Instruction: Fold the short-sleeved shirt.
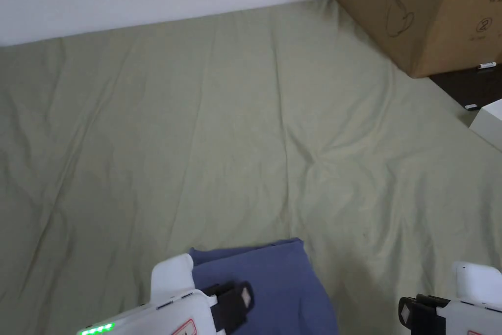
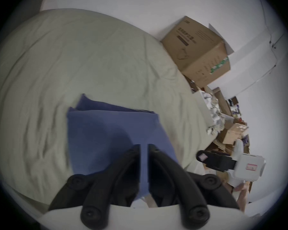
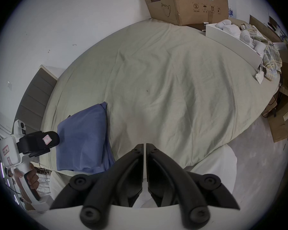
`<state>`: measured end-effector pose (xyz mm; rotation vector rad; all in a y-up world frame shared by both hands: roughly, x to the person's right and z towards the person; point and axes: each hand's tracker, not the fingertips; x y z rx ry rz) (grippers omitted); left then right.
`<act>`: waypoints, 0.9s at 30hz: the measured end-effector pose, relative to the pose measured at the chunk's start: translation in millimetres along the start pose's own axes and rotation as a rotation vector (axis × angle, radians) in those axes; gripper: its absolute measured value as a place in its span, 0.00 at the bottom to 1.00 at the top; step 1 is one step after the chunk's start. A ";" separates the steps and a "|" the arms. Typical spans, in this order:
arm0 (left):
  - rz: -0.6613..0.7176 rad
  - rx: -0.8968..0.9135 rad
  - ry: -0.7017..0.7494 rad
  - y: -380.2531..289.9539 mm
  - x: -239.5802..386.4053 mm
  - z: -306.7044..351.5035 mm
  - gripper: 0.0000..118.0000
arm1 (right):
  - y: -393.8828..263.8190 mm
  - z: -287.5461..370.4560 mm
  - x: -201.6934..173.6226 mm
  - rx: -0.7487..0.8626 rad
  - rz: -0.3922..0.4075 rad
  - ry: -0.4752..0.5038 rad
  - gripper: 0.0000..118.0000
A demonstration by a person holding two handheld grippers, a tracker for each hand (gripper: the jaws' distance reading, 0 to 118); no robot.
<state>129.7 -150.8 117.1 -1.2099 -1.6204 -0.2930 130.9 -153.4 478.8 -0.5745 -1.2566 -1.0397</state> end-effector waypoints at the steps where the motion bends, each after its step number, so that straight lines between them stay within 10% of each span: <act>1: -0.001 -0.016 0.017 0.5 -1.7 -3.5 0.07 | -0.2 -1.1 -1.3 -0.004 0.005 0.002 0.03; 15: -0.213 -0.304 -0.062 -36.1 55.3 -93.9 0.01 | -6.2 0.8 2.5 -0.024 0.004 -0.023 0.03; 27: -0.121 -0.152 -0.206 -17.1 28.5 -16.7 0.02 | 10.0 -10.4 -49.4 -0.027 0.123 0.088 0.03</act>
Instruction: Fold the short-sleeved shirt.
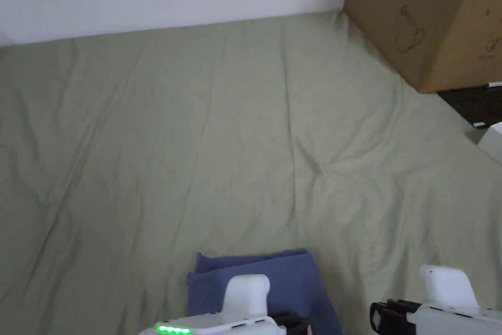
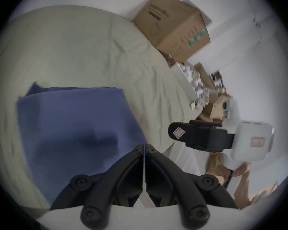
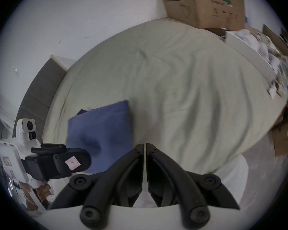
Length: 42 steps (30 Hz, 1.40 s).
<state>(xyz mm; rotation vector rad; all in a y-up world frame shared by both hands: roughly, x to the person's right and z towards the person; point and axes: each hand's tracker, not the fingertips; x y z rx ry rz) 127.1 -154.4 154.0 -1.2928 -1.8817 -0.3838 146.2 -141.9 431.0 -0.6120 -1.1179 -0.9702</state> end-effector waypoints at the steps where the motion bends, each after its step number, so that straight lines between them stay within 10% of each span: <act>1: 0.043 0.025 -0.004 0.3 -11.2 12.4 0.03 | 3.7 -5.7 -10.3 -0.002 0.033 0.016 0.03; 12: 0.377 0.231 0.182 -19.3 -133.8 88.2 0.70 | 3.8 -86.7 -80.4 -0.131 0.317 -0.056 0.03; 24: 0.535 0.038 -0.278 -8.3 -152.4 -7.2 0.64 | 9.0 -85.0 -75.4 -0.136 0.242 -0.037 0.03; 26: 0.456 0.010 -0.195 -2.6 -148.3 -15.7 0.31 | 9.6 -83.8 -75.6 -0.141 0.239 -0.042 0.03; 35: 0.383 0.043 -0.145 8.4 -176.3 41.5 0.25 | 21.1 -62.5 -98.0 -0.115 0.231 -0.027 0.03; 42: 0.274 0.092 0.236 61.2 -276.3 181.9 0.25 | 19.8 -78.0 -111.1 -0.143 0.268 -0.043 0.03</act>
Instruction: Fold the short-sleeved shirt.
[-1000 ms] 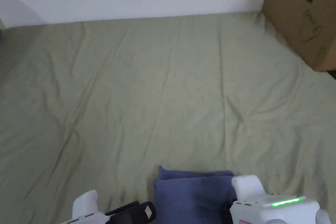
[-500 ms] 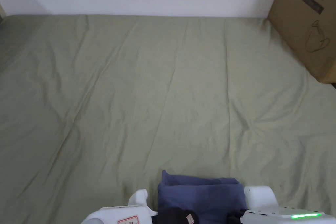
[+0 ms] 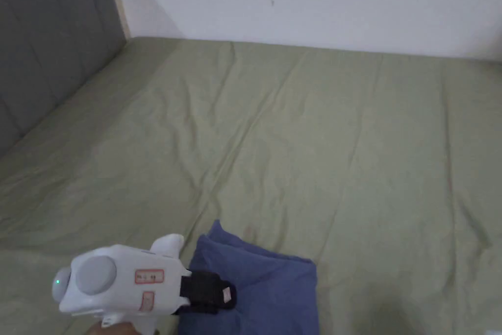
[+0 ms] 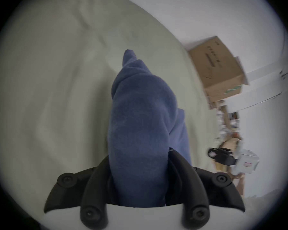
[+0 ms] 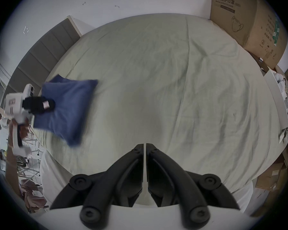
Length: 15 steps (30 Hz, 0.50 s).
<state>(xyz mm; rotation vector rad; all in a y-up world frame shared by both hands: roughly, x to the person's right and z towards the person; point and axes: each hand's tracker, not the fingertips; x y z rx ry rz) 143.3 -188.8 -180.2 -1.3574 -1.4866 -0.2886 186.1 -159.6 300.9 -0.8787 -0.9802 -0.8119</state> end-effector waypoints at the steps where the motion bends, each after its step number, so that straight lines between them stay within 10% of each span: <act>1: -0.014 -0.019 0.055 17.8 -17.8 13.9 0.25 | -0.7 -2.0 -1.1 -0.009 -0.002 0.002 0.03; 11: -0.219 -0.102 0.854 126.8 -98.6 96.3 0.28 | -3.2 -16.6 0.5 -0.067 0.019 -0.051 0.03; 15: -0.183 -0.095 0.933 121.7 -107.0 98.8 0.97 | -2.5 -16.9 -0.6 -0.080 0.007 -0.063 0.03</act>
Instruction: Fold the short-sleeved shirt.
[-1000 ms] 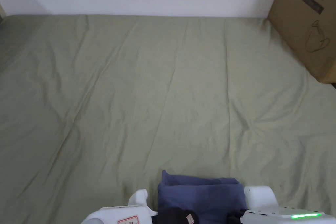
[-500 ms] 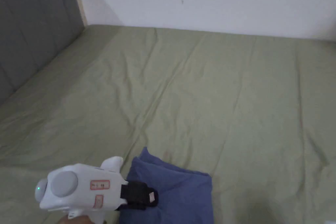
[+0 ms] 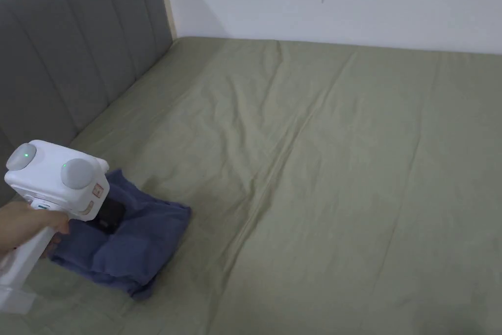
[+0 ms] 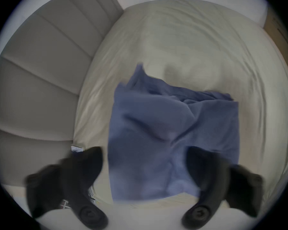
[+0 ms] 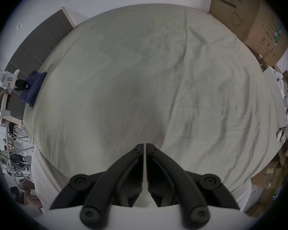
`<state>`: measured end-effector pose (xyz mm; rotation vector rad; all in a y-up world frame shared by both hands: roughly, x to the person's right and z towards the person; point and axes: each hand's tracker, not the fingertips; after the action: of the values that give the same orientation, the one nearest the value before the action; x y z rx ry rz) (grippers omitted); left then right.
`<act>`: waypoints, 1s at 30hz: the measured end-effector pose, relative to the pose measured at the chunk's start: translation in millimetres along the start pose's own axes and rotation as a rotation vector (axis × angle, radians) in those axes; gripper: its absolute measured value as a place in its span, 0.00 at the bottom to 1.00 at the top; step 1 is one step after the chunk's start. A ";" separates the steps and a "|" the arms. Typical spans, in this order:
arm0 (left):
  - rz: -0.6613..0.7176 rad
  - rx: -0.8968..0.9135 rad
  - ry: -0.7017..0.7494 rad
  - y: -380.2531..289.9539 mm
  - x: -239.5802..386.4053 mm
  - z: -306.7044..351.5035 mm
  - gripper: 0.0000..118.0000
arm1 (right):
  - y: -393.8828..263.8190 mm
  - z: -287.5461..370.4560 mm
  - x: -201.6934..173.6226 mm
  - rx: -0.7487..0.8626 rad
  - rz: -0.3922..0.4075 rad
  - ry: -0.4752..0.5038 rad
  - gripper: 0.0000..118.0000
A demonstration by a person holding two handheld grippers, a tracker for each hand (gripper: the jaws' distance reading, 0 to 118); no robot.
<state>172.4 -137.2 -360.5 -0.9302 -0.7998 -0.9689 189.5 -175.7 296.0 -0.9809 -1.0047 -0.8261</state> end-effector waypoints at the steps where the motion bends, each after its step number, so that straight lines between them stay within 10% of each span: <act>1: 0.012 0.016 -0.005 -3.7 -0.1 1.2 0.96 | 0.0 0.5 0.0 0.000 0.000 -0.003 0.03; 8: 0.104 0.104 -0.059 -12.2 10.1 36.4 0.78 | 1.2 6.3 9.8 0.025 -0.034 0.035 0.03; 11: 0.140 0.220 -0.130 -26.4 38.9 70.4 0.05 | 1.4 12.4 9.0 0.052 -0.018 0.032 0.03; 30: 0.167 0.816 -0.410 -154.8 271.7 272.2 0.00 | -4.7 117.7 -2.6 0.466 0.024 -0.008 0.03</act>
<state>87.6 -17.2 27.2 -0.4581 -1.3056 -0.2357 150.1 -67.3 320.1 -0.5951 -1.1251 -0.5325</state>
